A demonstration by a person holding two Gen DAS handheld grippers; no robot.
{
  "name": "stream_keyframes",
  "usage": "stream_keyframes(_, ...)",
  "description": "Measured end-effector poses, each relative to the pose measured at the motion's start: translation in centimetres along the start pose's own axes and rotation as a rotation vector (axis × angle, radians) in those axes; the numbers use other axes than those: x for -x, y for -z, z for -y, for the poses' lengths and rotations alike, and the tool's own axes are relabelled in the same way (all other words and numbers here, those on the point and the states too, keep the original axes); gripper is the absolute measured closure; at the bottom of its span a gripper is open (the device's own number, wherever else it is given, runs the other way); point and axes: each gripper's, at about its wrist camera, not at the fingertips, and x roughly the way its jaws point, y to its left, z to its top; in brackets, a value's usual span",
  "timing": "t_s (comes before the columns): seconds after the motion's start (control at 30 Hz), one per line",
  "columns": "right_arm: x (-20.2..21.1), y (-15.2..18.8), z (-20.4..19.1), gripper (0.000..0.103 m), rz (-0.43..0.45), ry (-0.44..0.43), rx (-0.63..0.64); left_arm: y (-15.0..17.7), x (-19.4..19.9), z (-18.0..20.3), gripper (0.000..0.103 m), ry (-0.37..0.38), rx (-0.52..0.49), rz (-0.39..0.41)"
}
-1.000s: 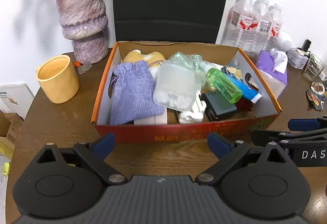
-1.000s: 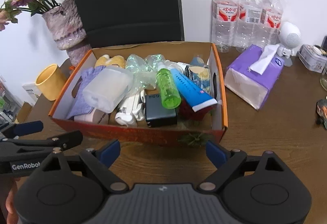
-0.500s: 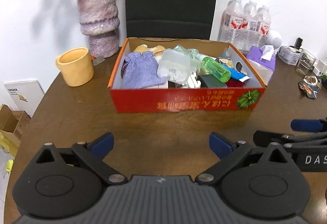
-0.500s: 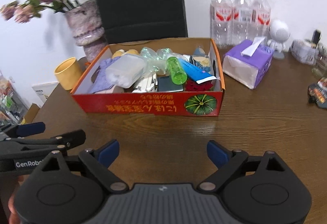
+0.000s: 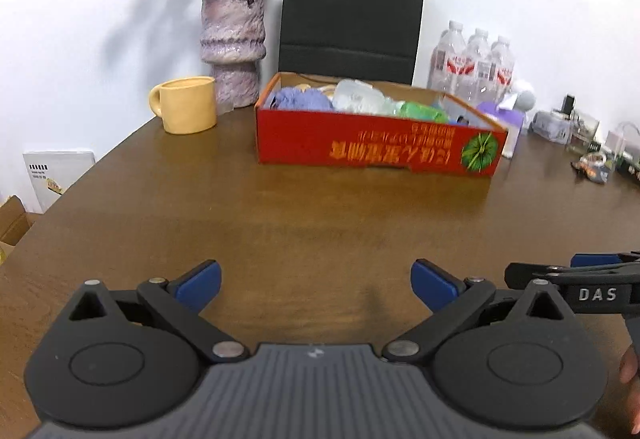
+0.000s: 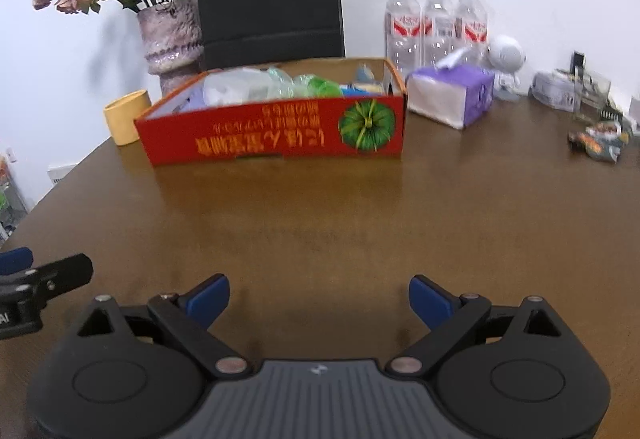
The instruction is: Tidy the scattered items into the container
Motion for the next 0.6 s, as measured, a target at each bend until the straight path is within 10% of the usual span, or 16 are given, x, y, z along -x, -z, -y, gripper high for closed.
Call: stream_keyframes(0.6, 0.4, 2.5, -1.9, 0.000, 0.002, 0.079, 0.078, 2.1, -1.3, 1.0, 0.000, 0.018, -0.065, -0.121)
